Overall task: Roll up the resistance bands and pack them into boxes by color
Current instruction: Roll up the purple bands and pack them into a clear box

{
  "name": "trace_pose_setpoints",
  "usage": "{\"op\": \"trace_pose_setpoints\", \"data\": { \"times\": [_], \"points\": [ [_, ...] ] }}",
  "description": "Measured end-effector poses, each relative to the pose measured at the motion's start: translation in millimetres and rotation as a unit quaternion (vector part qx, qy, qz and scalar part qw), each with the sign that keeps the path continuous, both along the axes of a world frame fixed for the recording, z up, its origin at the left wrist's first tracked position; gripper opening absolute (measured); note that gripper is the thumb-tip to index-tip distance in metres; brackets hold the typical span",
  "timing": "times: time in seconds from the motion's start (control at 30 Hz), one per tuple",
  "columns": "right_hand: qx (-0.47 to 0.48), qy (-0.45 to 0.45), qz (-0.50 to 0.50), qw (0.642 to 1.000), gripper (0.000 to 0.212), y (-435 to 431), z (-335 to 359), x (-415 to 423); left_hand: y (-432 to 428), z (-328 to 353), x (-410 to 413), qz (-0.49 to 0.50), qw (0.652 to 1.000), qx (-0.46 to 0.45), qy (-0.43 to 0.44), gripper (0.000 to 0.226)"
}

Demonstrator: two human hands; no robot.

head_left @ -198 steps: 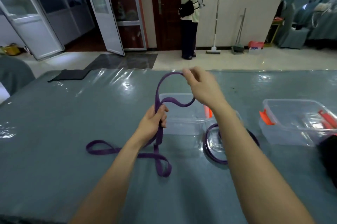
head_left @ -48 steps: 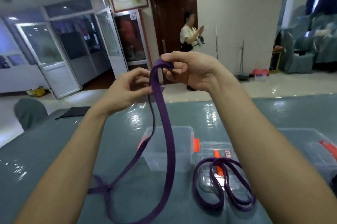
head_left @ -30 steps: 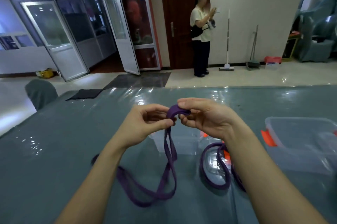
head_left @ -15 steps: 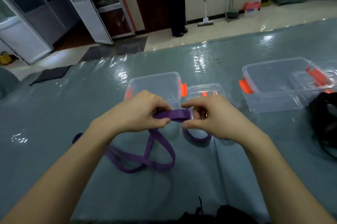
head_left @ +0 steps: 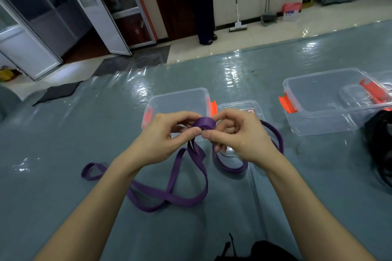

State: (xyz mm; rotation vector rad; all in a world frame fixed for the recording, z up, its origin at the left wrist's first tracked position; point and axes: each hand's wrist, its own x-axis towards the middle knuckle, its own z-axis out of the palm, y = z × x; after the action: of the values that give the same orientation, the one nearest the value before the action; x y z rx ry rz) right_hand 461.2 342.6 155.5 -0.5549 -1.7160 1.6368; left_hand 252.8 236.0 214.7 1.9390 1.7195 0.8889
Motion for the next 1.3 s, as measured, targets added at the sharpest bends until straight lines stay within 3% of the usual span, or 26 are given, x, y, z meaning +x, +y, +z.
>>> {"op": "trace_pose_setpoints", "data": {
  "times": [0.2,0.5,0.63,0.83,1.03,1.13,1.2,1.3],
  "points": [
    [-0.060,0.025,0.026,0.998,0.034,3.6,-5.3,-7.9,5.6,-15.5,-6.3,-0.007,1.000,0.016,0.007,0.023],
    [-0.122,0.103,0.007,0.987,0.023,-7.6,-12.1,-16.2,5.1,-39.2,3.5,0.035,0.969,0.007,-0.246,0.029],
    [-0.116,0.101,0.011,0.988,0.024,-7.4,-15.5,-18.8,0.1,-40.6,1.3,0.038,0.960,-0.011,-0.276,0.038],
    [-0.143,0.118,0.058,0.981,0.023,-7.2,-20.6,-20.8,2.2,-38.5,-3.0,0.058,0.950,-0.021,-0.305,0.033],
    [-0.105,0.049,0.070,0.991,0.026,-2.6,-26.8,-14.9,1.6,-39.4,-3.2,0.060,0.961,-0.032,-0.269,0.028],
    [0.051,-0.124,0.010,0.991,0.029,8.5,-26.0,-4.8,0.9,-44.3,-1.1,0.070,0.991,-0.023,-0.112,0.024],
    [0.204,-0.246,-0.030,0.947,0.036,14.0,-25.5,0.5,2.0,-42.6,2.7,0.040,0.999,-0.015,0.018,0.022],
    [0.265,-0.289,-0.019,0.920,0.026,11.0,-23.9,-4.1,7.0,-36.2,5.9,-0.001,0.993,-0.022,0.119,0.019]
  ]
}}
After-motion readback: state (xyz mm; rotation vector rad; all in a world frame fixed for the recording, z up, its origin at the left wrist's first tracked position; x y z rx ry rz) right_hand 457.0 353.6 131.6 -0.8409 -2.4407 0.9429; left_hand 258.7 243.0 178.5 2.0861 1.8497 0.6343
